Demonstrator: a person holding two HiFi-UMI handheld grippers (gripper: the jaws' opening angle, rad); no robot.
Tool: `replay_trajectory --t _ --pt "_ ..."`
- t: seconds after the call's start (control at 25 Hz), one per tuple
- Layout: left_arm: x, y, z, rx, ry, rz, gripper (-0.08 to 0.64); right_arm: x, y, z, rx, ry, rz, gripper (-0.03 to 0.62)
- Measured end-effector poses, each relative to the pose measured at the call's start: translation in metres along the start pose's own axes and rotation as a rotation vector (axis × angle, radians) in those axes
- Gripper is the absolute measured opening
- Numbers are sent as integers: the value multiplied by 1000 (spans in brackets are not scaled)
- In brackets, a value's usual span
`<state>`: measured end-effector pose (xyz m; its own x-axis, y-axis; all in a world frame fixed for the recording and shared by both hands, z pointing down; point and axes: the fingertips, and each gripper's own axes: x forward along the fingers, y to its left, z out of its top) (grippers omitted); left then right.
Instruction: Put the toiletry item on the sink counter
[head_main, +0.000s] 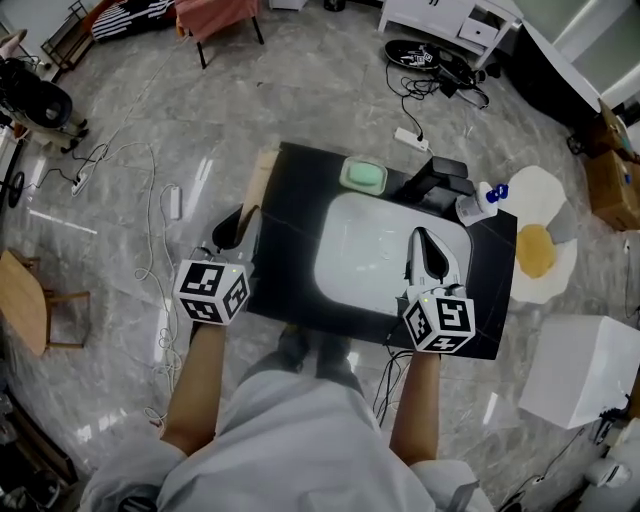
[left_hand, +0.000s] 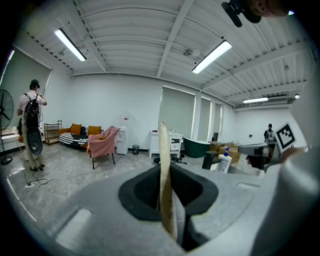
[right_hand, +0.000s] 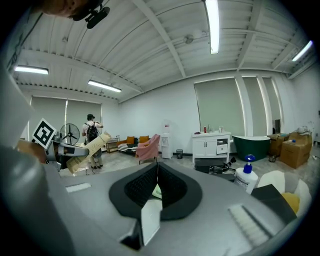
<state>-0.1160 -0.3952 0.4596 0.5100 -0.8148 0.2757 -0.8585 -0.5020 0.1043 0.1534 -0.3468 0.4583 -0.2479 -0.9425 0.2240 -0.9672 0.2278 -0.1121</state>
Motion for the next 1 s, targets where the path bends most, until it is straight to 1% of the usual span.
replay_trajectory --t 0.24,0.4,0.6,1.0 --pt "12 -5 -11 -3 21 20 51 7 -9 -9 14 10 23 3" --pt "21 -5 -28 16 45 40 51 12 -11 -19 23 11 37 3" --pt "33 -5 -47 -23 67 42 51 20 -12 -29 38 18 44 3" --pt "59 -3 -89 -54 154 52 51 29 -16 -44 50 40 65 3"
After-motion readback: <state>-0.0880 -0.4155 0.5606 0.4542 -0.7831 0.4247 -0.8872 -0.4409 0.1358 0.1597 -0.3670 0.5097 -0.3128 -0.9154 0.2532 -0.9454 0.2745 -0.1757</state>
